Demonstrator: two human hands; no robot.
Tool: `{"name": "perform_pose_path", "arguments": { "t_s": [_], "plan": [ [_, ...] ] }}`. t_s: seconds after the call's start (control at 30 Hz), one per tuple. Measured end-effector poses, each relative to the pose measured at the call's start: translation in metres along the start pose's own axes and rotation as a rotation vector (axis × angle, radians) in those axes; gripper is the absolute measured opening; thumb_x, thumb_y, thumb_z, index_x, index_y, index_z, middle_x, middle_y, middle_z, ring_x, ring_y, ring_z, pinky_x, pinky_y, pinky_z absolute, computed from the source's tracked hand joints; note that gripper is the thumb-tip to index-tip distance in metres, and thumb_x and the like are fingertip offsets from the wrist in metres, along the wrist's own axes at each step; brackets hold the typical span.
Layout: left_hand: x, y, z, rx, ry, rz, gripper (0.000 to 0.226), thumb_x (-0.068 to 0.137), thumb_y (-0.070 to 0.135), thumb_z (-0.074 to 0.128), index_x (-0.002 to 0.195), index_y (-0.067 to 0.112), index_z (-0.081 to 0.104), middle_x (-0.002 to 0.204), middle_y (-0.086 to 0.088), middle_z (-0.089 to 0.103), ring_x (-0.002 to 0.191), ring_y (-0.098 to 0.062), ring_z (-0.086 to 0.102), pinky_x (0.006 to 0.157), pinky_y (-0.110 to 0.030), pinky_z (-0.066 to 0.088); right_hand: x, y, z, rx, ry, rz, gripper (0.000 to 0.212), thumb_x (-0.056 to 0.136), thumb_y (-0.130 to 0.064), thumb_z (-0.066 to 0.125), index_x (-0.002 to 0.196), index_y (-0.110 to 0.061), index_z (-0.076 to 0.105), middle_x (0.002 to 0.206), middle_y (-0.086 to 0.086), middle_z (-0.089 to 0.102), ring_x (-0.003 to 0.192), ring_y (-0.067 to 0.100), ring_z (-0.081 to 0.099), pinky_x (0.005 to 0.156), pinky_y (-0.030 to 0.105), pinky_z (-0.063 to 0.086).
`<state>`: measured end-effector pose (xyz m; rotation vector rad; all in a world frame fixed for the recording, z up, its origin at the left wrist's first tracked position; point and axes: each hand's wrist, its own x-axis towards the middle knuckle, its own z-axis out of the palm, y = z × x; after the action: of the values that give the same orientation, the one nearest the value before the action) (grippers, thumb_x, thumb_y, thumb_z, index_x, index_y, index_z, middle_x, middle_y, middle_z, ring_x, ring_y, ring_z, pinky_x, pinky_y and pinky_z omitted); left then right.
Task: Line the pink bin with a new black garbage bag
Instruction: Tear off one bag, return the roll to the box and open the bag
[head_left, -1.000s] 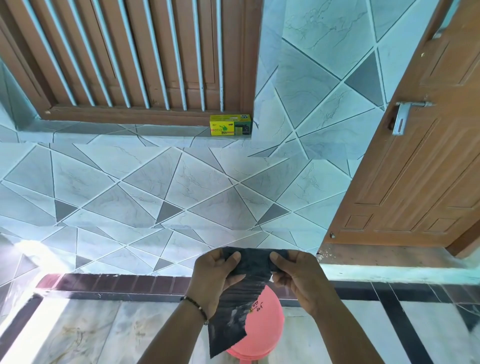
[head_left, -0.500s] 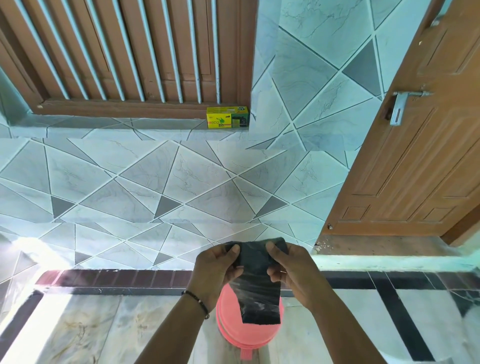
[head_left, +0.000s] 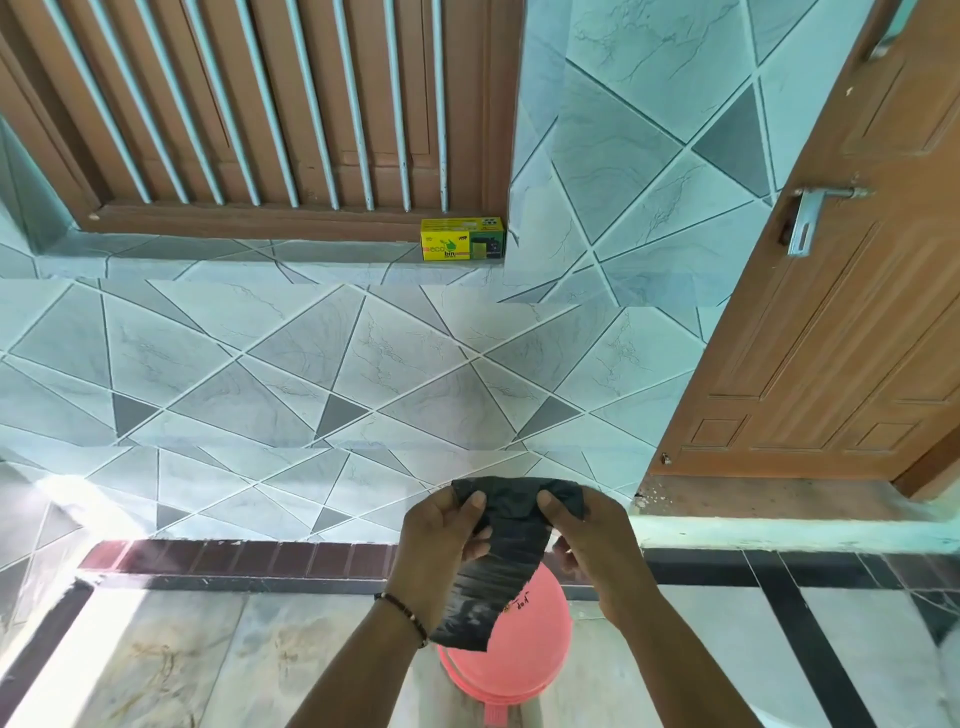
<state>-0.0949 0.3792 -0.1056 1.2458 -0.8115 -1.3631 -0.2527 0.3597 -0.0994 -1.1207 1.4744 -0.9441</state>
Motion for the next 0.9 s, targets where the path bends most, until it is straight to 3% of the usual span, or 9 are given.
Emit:
{"name": "perform_pose_path", "arguments": {
  "t_s": [0.1, 0.17, 0.23, 0.33, 0.5, 0.57, 0.67, 0.83, 0.9],
  "plan": [
    [0.000, 0.001, -0.001, 0.003, 0.043, 0.031, 0.014, 0.088, 0.014, 0.058, 0.089, 0.007, 0.070, 0.052, 0.001, 0.061, 0.045, -0.007, 0.050, 0.048, -0.017, 0.046, -0.003, 0.000, 0.001, -0.191, 0.166, -0.252, 0.056, 0.067, -0.048, 0.072, 0.113, -0.032, 0.044, 0.111, -0.015, 0.049, 0.089, 0.006, 0.055, 0.069, 0.025, 0.049],
    [0.000, 0.001, 0.000, 0.050, 0.081, 0.067, 0.015, 0.088, 0.017, 0.058, 0.089, 0.007, 0.069, 0.050, 0.004, 0.060, 0.043, -0.007, 0.047, 0.045, -0.016, 0.043, -0.007, -0.010, 0.000, -0.199, 0.122, -0.416, 0.058, 0.062, -0.049, 0.069, 0.114, -0.040, 0.044, 0.114, -0.030, 0.039, 0.102, 0.001, 0.048, 0.074, 0.017, 0.042],
    [0.000, 0.000, 0.002, 0.093, 0.100, 0.091, 0.014, 0.088, 0.019, 0.058, 0.088, 0.009, 0.069, 0.047, 0.008, 0.060, 0.041, -0.004, 0.049, 0.044, -0.015, 0.042, -0.007, -0.018, 0.002, -0.349, -0.006, -0.495, 0.043, 0.061, -0.052, 0.067, 0.101, -0.050, 0.050, 0.110, -0.034, 0.043, 0.108, -0.001, 0.042, 0.084, 0.021, 0.039],
    [-0.001, 0.001, 0.007, 0.143, 0.089, 0.123, 0.015, 0.087, 0.018, 0.059, 0.076, 0.013, 0.067, 0.042, 0.011, 0.058, 0.039, 0.000, 0.051, 0.043, -0.013, 0.041, -0.004, -0.020, 0.008, -0.541, -0.117, -0.477, 0.017, 0.063, -0.046, 0.064, 0.075, -0.051, 0.054, 0.091, -0.029, 0.056, 0.097, 0.002, 0.049, 0.087, 0.031, 0.043],
    [0.000, 0.001, 0.006, 0.197, 0.061, 0.108, 0.020, 0.084, 0.020, 0.063, 0.065, 0.015, 0.064, 0.042, 0.011, 0.055, 0.039, -0.002, 0.047, 0.047, -0.020, 0.041, -0.003, -0.018, 0.008, -0.283, -0.087, -0.312, 0.012, 0.074, -0.018, 0.073, 0.064, -0.020, 0.068, 0.062, -0.005, 0.066, 0.060, 0.003, 0.061, 0.062, 0.020, 0.050],
    [0.004, 0.000, 0.001, 0.208, 0.075, 0.086, 0.022, 0.082, 0.024, 0.066, 0.064, 0.013, 0.061, 0.041, 0.011, 0.054, 0.039, -0.003, 0.045, 0.047, -0.021, 0.041, 0.000, -0.018, 0.002, -0.055, -0.018, -0.182, 0.013, 0.076, -0.013, 0.071, 0.064, -0.013, 0.069, 0.062, 0.007, 0.066, 0.056, 0.010, 0.060, 0.058, 0.025, 0.051],
    [0.011, 0.001, -0.012, 0.273, 0.141, 0.109, 0.025, 0.078, 0.025, 0.070, 0.063, 0.006, 0.063, 0.040, 0.010, 0.050, 0.041, -0.007, 0.040, 0.044, -0.021, 0.038, 0.008, -0.015, -0.016, 0.189, 0.152, -0.081, 0.014, 0.082, -0.006, 0.065, 0.068, -0.005, 0.063, 0.057, 0.008, 0.059, 0.050, 0.017, 0.051, 0.047, 0.026, 0.044],
    [0.018, -0.002, -0.027, 0.568, 0.165, 0.142, 0.032, 0.076, 0.027, 0.072, 0.052, 0.013, 0.058, 0.037, 0.008, 0.050, 0.038, -0.004, 0.041, 0.044, -0.015, 0.033, 0.014, -0.008, -0.023, 0.462, 0.303, 0.009, 0.013, 0.090, -0.004, 0.054, 0.077, -0.006, 0.057, 0.068, 0.015, 0.059, 0.038, 0.014, 0.054, 0.041, 0.026, 0.048],
    [0.020, -0.009, -0.028, 0.814, 0.109, 0.093, 0.036, 0.079, 0.035, 0.068, 0.053, 0.014, 0.054, 0.043, 0.006, 0.051, 0.044, -0.006, 0.046, 0.045, -0.017, 0.034, 0.014, -0.009, -0.019, 0.513, 0.336, -0.017, 0.014, 0.091, -0.004, 0.052, 0.078, -0.007, 0.055, 0.071, 0.015, 0.061, 0.041, 0.014, 0.057, 0.041, 0.025, 0.051]
  ]
}}
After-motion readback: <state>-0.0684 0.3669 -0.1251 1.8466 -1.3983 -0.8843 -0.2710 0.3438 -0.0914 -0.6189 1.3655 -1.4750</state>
